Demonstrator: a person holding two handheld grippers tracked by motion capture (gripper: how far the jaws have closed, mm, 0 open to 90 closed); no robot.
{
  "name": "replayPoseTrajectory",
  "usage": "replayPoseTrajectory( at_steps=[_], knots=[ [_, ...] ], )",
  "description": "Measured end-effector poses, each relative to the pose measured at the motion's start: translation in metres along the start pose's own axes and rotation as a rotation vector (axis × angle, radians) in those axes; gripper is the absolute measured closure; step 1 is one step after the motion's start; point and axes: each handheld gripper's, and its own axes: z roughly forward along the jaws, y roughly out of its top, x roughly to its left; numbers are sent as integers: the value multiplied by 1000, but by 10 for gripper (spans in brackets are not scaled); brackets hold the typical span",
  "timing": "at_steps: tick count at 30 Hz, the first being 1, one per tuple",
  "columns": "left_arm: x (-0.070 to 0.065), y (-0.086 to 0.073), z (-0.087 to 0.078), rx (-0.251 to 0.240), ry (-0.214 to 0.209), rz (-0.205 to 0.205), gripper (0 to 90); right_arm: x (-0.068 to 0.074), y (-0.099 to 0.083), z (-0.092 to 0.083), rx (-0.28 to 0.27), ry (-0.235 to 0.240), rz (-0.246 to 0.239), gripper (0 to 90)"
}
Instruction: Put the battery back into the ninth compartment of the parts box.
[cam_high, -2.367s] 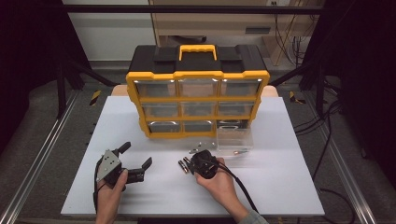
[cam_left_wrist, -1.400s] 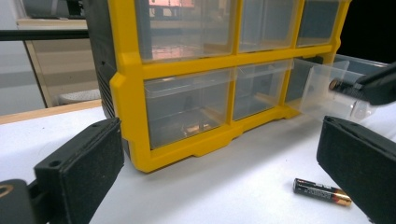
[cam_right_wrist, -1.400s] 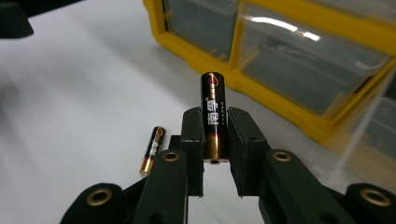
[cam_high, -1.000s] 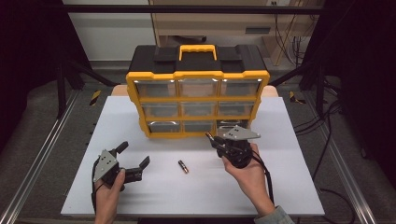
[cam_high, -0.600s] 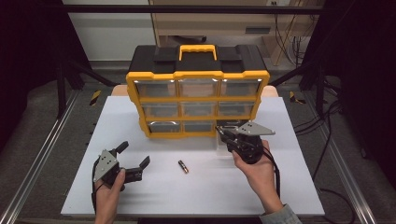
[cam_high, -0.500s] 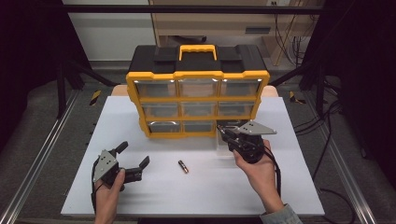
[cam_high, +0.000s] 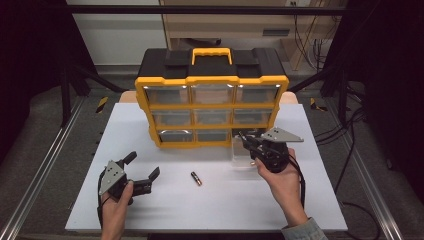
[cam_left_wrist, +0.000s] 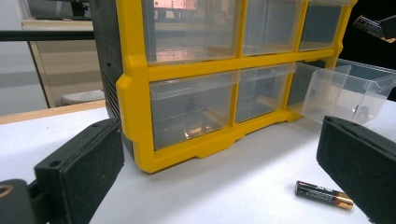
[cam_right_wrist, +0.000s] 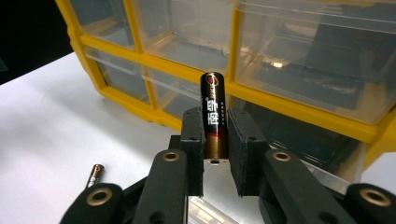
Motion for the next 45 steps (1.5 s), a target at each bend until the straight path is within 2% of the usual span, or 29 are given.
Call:
replayPoseTrajectory(
  at_steps=[34, 45],
  knots=[
    [0, 0, 0, 0, -1, 4, 8, -18, -1, -7, -1, -13, 36, 767],
    [0, 0, 0, 1, 0, 4, 7, -18, -1, -6, 10, 0, 33, 767]
  ],
)
